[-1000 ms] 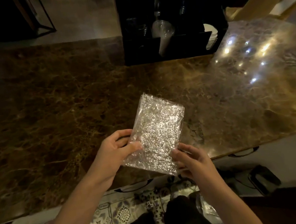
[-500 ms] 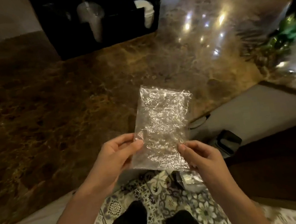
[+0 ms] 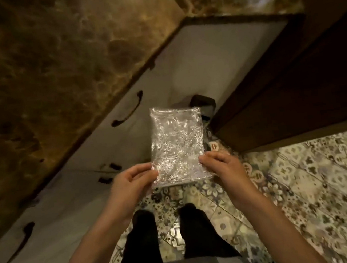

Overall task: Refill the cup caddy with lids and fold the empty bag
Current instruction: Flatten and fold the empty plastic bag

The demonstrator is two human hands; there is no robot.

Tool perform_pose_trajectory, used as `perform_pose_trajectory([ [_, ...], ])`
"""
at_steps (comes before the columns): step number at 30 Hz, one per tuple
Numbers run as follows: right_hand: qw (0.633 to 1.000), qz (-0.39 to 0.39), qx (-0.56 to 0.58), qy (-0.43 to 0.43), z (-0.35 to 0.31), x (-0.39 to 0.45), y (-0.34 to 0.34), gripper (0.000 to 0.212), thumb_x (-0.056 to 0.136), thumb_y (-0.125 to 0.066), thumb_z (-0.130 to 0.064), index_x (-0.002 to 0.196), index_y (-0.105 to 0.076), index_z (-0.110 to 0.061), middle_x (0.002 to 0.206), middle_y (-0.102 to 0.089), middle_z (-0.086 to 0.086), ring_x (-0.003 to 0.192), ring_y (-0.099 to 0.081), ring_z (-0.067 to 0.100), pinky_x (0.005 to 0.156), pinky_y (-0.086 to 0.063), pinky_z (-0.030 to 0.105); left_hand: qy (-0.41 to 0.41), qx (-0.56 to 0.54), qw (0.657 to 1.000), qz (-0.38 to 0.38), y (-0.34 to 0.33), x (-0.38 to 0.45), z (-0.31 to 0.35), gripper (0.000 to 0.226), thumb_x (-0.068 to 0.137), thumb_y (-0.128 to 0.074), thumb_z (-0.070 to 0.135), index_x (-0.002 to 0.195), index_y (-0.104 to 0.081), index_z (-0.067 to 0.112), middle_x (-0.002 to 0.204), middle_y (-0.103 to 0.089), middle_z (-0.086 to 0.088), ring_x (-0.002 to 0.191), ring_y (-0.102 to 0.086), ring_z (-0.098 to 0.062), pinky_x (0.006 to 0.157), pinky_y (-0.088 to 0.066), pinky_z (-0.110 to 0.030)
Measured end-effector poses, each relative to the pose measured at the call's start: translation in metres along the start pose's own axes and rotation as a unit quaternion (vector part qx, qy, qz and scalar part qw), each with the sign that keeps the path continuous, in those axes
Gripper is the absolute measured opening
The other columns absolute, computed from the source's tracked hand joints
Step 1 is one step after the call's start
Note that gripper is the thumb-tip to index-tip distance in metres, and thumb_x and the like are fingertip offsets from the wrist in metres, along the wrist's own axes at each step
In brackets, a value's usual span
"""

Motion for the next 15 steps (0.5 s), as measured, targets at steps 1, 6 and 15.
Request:
perform_pose_trajectory([
  [1,1.0,0.015,0.008,-0.024,0.012,0.01,0.011,0.007,0.09,-0.078,-0.029,0.096,-0.081,-0.027,0.104,-0.079,-0.002,0.098,-0.07,0.015,0.076,-0.05,0.029,0.014,0.009,1.0,-0.002,-0.01,0.011,-0.008,0.025,0.082,-0.077,0.01,0.106,-0.073,0.014,0.101,-0.079,-0.008,0.091,-0.073,-0.017,0.078,-0.059,-0.023],
  [6,0.995,0.044,0.012,-0.086,0.068,0.059,0.047,0.011,0.095,-0.071,-0.02,0.102,-0.078,-0.016,0.093,-0.073,0.002,0.083,-0.064,0.014,0.066,-0.049,0.024,0.079,0.066,0.995,-0.007,-0.046,0.074,-0.057,0.025,0.088,-0.072,0.005,0.113,-0.07,0.005,0.097,-0.07,-0.015,0.08,-0.061,-0.022,0.063,-0.053,-0.02],
  [15,0.979,0.09,0.084,-0.164,0.167,0.157,0.067,0.003,0.093,-0.067,-0.007,0.094,-0.07,-0.007,0.086,-0.058,0.012,0.08,-0.053,0.018,0.068,-0.045,0.027,0.122,0.104,0.986,-0.043,-0.076,0.181,-0.14,0.015,0.095,-0.06,0.006,0.105,-0.069,0.0,0.096,-0.067,-0.017,0.081,-0.06,-0.023,0.071,-0.046,-0.027],
])
Point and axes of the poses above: each hand's wrist, its own x-axis towards the middle knuckle, its own y-axis out of the back of the hand, z = x × y, the point moved 4 cm from there along x, towards the middle knuckle
